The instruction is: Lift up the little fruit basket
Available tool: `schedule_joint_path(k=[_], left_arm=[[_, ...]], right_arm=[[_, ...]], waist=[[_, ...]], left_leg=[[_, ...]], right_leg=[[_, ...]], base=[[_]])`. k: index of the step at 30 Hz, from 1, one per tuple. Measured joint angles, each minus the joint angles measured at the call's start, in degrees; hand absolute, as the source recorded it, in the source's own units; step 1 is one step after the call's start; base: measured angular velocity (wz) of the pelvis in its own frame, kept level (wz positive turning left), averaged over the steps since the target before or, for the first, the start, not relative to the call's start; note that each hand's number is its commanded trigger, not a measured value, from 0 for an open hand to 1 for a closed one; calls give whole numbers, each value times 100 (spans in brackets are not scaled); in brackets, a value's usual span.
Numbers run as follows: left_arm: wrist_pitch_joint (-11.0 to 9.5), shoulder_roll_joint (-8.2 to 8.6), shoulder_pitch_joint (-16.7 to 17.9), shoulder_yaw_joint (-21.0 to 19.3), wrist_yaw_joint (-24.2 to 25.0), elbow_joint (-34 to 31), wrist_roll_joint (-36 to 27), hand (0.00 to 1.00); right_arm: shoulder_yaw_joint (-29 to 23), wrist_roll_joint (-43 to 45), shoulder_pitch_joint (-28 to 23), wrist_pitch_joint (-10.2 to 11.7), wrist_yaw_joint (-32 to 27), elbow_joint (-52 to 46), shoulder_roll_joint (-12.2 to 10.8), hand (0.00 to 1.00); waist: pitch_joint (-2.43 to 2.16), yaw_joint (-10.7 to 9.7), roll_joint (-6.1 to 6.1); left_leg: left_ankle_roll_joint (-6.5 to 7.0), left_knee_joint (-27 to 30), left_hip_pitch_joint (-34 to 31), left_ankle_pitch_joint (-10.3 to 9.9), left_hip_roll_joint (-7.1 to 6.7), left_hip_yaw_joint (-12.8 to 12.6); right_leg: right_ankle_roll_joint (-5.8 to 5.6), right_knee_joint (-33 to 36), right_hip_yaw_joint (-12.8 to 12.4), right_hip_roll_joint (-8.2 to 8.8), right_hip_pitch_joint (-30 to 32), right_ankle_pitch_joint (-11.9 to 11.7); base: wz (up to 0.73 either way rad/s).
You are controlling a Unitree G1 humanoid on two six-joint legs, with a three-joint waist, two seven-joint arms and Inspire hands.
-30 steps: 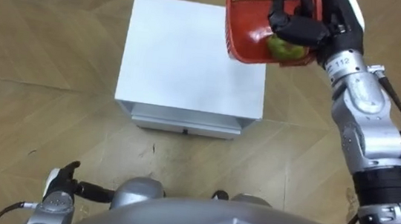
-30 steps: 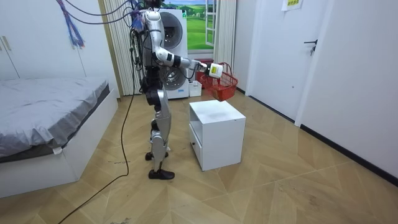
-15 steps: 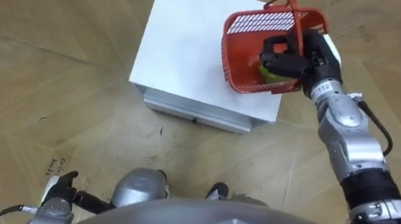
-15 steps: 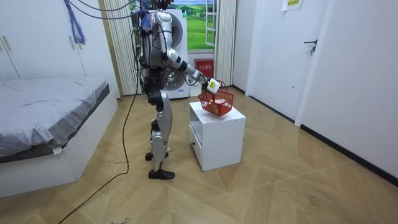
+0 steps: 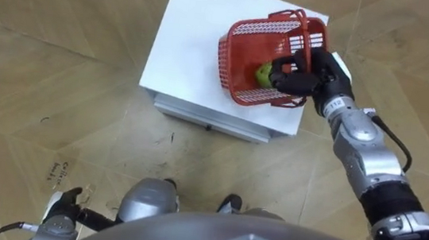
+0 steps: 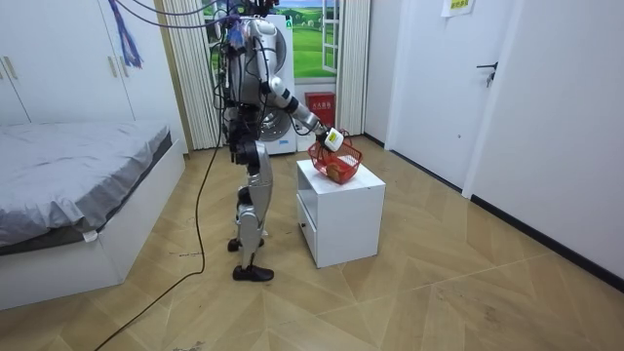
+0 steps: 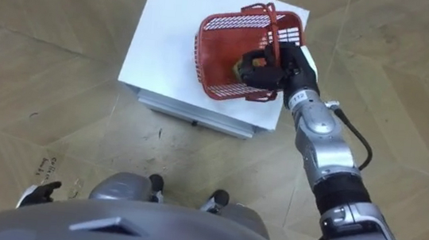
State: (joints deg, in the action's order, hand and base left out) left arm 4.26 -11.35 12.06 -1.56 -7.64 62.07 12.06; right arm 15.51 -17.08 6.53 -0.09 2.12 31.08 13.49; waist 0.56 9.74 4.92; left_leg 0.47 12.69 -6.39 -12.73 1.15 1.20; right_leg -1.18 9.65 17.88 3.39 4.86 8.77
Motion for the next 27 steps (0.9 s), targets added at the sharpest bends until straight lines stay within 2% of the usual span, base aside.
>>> schedule_joint_path(k=[1, 2, 3, 11, 14, 16, 17, 18, 19, 20, 21, 23, 25, 27], left_arm=[[-9, 0, 0, 0, 36, 0, 0, 0], [-10, 0, 0, 0, 54, 0, 0, 0], [-10, 0, 0, -1, 77, 0, 0, 0], [-63, -1, 6, -1, 105, 103, -6, 0], [-73, -1, 6, -1, 106, 134, -6, 0], [-96, -1, 2, -1, 114, 201, -6, 0], [-99, -4, 2, -1, 117, 216, -7, 0], [-117, -8, -8, 4, 133, 225, -6, 0], [-139, 15, -25, 39, 170, 213, -9, 0], [-155, 14, -53, 99, 178, 202, -9, 0], [-160, -20, -63, 126, 169, 209, -8, 0], [-111, 24, -26, 129, 172, 242, -1, 0], [-108, 28, -22, 114, 169, 233, -2, 0], [-127, 43, -20, 97, 162, 250, -2, 0]], right_arm=[[1, 3, 0, 0, 59, 0, 0, 93], [2, 4, 1, 0, 72, 0, -3, 68], [1, 5, 0, 0, 102, 1, -4, 0], [26, 20, -104, 22, -77, 65, -5, 0], [89, 65, -104, 125, -123, 200, -4, 0], [133, 134, -102, 136, -165, 207, -13, 0], [135, 134, -101, 142, -186, 210, -21, 0], [132, 123, -107, 169, -215, 236, -30, 0], [81, 114, -111, 212, -226, 285, 24, 0], [21, 115, -101, 224, -229, 317, 41, 0], [0, 124, -85, 200, -246, 393, -4, 0], [3, 208, -81, 233, -194, 391, -33, 0], [8, 294, -72, 288, -196, 356, -34, 0], [11, 318, -61, 322, -216, 348, -26, 0]], waist=[[0, 4, 0], [0, 6, 0], [0, 1, 0], [4, 22, 6], [4, 11, 7], [33, 2, 23], [59, -1, 49], [155, -8, 151], [113, -32, 83], [120, -41, 82], [96, 90, 179], [101, 168, 158], [103, 175, 116], [88, 180, 72]], left_leg=[[0, 0, 0, 0, 2, 12], [0, 0, 0, 0, 3, 25], [0, 1, 1, 0, 7, 55], [0, 3, 84, 0, 6, 57], [0, 25, 103, 0, 1, 46], [-3, 283, 51, -2, -11, -36], [-6, 485, -34, -5, -35, -120], [-67, 1027, -355, -104, -105, -280], [-93, 434, -592, 50, -88, -290], [70, 257, -689, 254, -39, -385], [98, 270, -699, 295, -66, -522], [99, 311, -656, 295, -112, -425], [98, 307, -632, 295, -130, -183], [97, 283, -608, 295, -160, -158]], right_leg=[[0, 1, 3, -1, -1, 0], [0, 1, 5, 0, -3, 0], [0, 1, 22, 1, -11, 0], [0, 8, -18, 4, -100, 0], [0, 9, -36, 6, -133, 0], [2, -5, -93, 86, -250, -2], [3, -12, -153, 124, -295, -4], [-2, -32, -518, 252, -379, -2], [-35, -17, -777, 238, -341, 17], [-122, 40, -771, 225, -281, 77], [-222, 97, -676, 280, -153, 145], [-247, 85, -319, 280, -161, 116], [-245, -24, -201, 261, -173, 57], [-236, -49, -183, 275, -245, 28]], base=[[6], [6], [6], [2], [1], [10], [24], [46], [55], [32], [0], [-15], [-21], [-28]])
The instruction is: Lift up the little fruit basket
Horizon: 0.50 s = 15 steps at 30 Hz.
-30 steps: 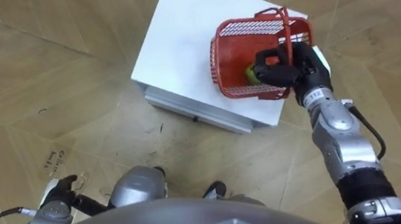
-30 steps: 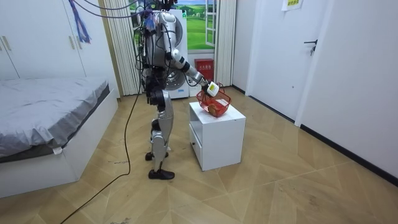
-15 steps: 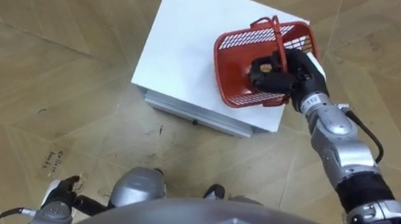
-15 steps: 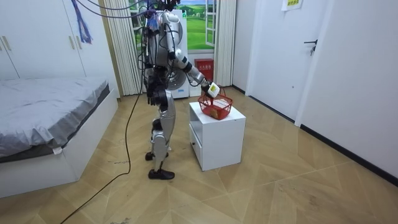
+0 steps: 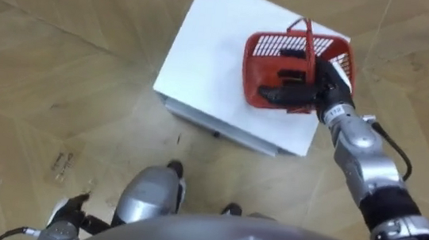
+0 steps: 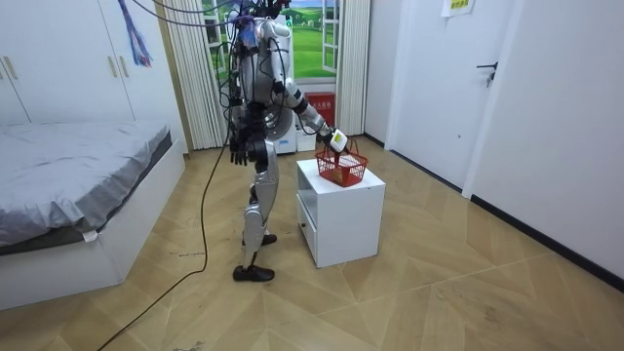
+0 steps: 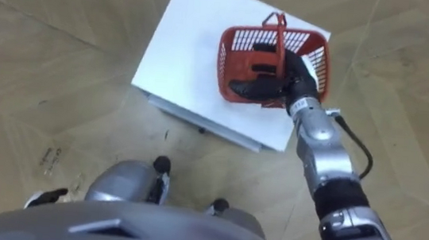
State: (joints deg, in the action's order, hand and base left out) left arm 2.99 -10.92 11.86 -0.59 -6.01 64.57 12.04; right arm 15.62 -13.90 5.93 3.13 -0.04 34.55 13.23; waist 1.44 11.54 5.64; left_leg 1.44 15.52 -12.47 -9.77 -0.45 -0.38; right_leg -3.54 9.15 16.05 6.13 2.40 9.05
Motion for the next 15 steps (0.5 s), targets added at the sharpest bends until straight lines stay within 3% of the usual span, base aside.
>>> schedule_joint_path(k=[3, 15], left_arm=[[-115, -3, 1, -1, -8, -6, 4, 0], [-93, 22, 44, -85, 0, -61, 125, 0]], right_arm=[[18, 7, -69, 4, -51, 34, 15, 0], [-1, 19, -221, 7, 22, -421, 21, 0]], waist=[[-38, -43, -71], [-81, -149, 23]], left_leg=[[-34, -162, 178, 25, -15, -16], [-40, -190, 323, 28, -16, -119]], right_leg=[[-12, 15, 83, -11, -59, 10], [-27, 45, 123, 1, -188, 23]], base=[[-16], [1]])
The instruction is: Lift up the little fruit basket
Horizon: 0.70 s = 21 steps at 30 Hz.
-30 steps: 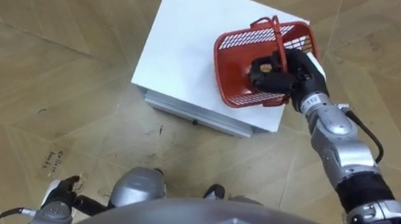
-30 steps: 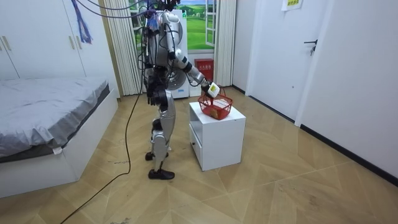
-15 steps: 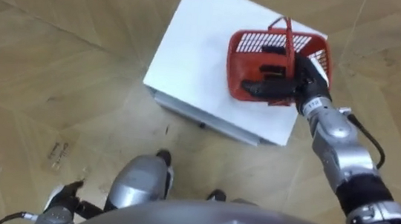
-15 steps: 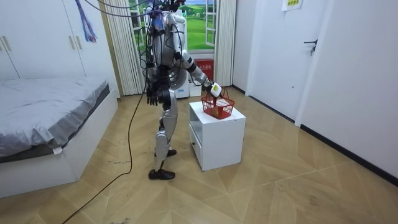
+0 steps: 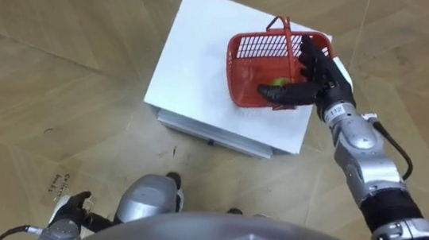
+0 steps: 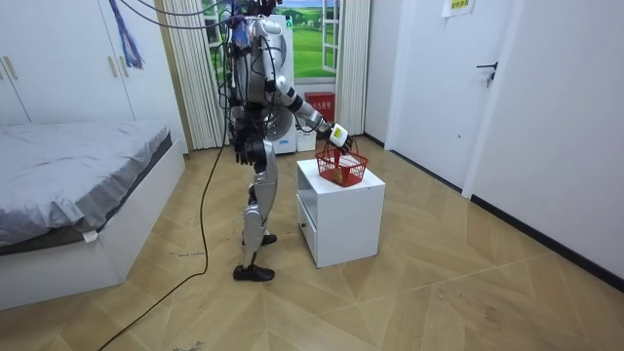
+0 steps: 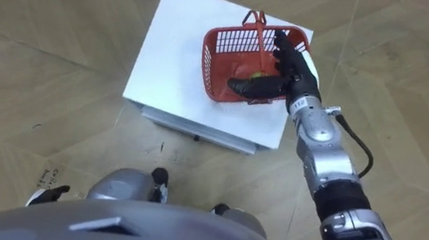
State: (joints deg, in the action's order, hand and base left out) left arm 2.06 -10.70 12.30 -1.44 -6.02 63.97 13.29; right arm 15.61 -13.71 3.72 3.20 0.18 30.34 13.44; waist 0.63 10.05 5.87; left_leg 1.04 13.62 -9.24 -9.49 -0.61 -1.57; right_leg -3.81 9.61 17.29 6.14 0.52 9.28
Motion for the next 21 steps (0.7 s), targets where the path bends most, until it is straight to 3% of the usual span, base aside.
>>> schedule_joint_path(k=[8, 11, 15, 19, 21], left_arm=[[11, 9, 116, -61, -25, -174, -15, 0], [1, 85, 125, -63, -39, -165, -14, 0], [8, 116, 183, -87, -87, -176, -13, 0], [5, 136, 191, -154, -145, -226, -12, 0], [4, 138, 196, -237, -230, -219, -17, 0]], right_arm=[[-47, 1, -299, -1, -34, -308, 14, 0], [-251, -12, -488, 1, -108, -538, 15, 0], [-515, 38, -740, 48, -265, -889, 10, 0], [-931, 181, -890, 53, -569, -1070, 0, 0], [-1037, 180, -997, 65, -716, -1085, -2, 0]], waist=[[4, -65, -17], [-9, -85, -77], [12, -289, -150], [-57, -406, -259], [-68, -430, -278]], left_leg=[[8, 106, -12, 6, 29, -32], [10, 119, 23, 8, 34, -143], [14, 97, 209, -2, 55, -205], [11, 40, 330, -19, 88, -397], [10, -28, 454, -18, 96, -483]], right_leg=[[0, -1, 6, -15, -2, 0], [10, 8, -14, -3, -10, -6], [11, 13, -59, -10, -158, -7], [13, 13, -242, -18, -159, -8], [18, 12, -311, -19, -184, -12]], base=[[-6], [-12], [-5], [-27], [-24]])
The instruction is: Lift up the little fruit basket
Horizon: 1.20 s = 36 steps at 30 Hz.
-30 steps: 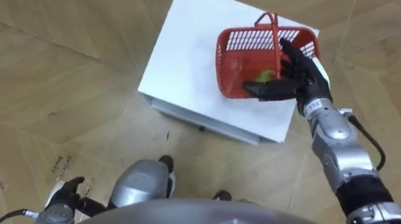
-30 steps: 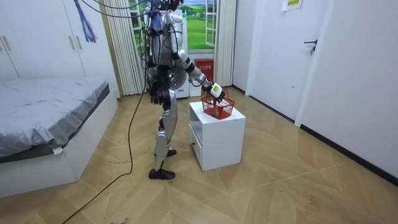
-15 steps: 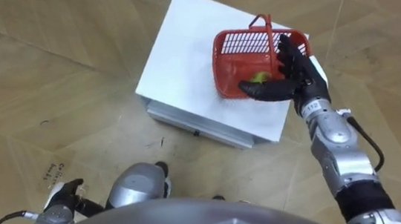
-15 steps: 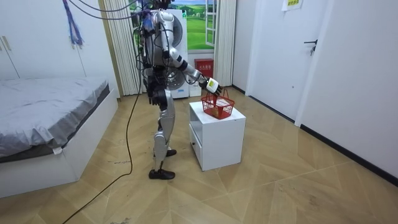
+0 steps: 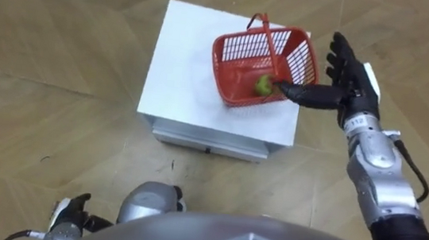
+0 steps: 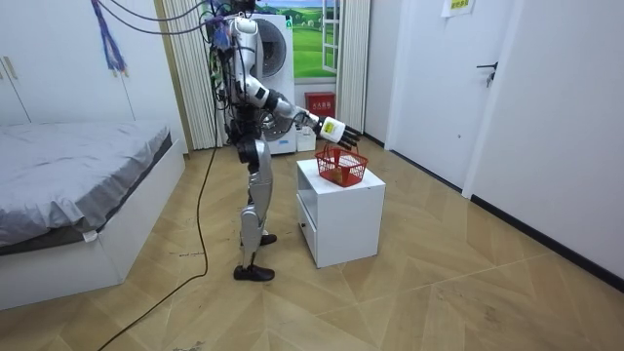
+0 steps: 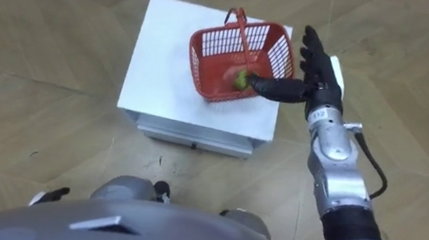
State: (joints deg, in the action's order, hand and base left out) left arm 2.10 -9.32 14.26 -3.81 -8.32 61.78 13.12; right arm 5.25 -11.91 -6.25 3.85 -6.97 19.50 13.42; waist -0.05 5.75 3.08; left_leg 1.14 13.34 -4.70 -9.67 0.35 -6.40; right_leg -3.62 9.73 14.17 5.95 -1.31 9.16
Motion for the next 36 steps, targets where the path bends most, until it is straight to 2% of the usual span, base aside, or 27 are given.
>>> schedule_joint_path(k=[2, 4, 7, 11, 20, 24, 26, 31, 36], left_arm=[[0, -10, -5, -59, -82, 9, -7, 0], [2, -9, -19, -58, -152, 6, -6, 0], [-16, -1, -99, -73, -153, 9, -21, 0], [-92, -3, -102, -79, -151, 9, -7, 0], [-118, -3, -13, -216, -149, 4, 13, 0], [-79, 20, 46, -215, -155, 11, 11, 0], [-55, 51, 68, -270, -148, 11, 79, 0], [243, 220, 176, -544, -28, 42, 358, 0], [474, 229, 148, -560, 34, 38, 502, 0]], right_arm=[[-33, -24, -123, 33, -154, 42, -3, 0], [-40, 91, -175, 122, -244, 487, -18, 0], [-224, 246, -190, 131, -301, 1379, -140, 0], [-282, 412, -236, 134, -277, 2243, -161, 0], [-427, 894, -500, 123, 43, 3805, -241, 0], [-427, 847, -498, 92, 220, 4338, -303, 0], [-429, 846, -497, 5, 282, 4500, -331, 0], [-539, 905, -480, -268, 491, 4924, -378, 0], [-615, 1272, -389, -590, 660, 5282, -380, 0]], waist=[[0, -108, -5], [-5, -246, 3], [4, -317, 11], [9, -428, -19], [6, -410, -3], [11, -392, -47], [13, -376, -60], [19, -387, -90], [16, -411, -107]], left_leg=[[0, -59, 94, 0, 0, -9], [-5, -76, 163, -5, 7, -45], [-5, -115, 246, -5, 4, -76], [-5, -172, 314, -5, 9, -160], [-12, -257, 511, -11, 11, -232], [-17, -245, 539, -22, 19, -234], [-16, -230, 534, -29, 21, -234], [-8, -179, 600, -86, 23, -238], [1, -103, 640, -122, 3, -189]], right_leg=[[0, -4, 13, 1, -66, 0], [0, -2, 6, 1, -96, 0], [0, -10, -64, 0, -176, 0], [0, -19, -143, -1, -170, 0], [0, -20, -186, -4, -258, 0], [0, -18, -198, -9, -291, 0], [0, -12, -198, -9, -296, 0], [-4, -20, -230, -10, -410, 7], [-6, -26, -185, 3, -482, 50]], base=[[-7], [-10], [-5], [-13], [-5], [-2], [0], [-1], [4]])
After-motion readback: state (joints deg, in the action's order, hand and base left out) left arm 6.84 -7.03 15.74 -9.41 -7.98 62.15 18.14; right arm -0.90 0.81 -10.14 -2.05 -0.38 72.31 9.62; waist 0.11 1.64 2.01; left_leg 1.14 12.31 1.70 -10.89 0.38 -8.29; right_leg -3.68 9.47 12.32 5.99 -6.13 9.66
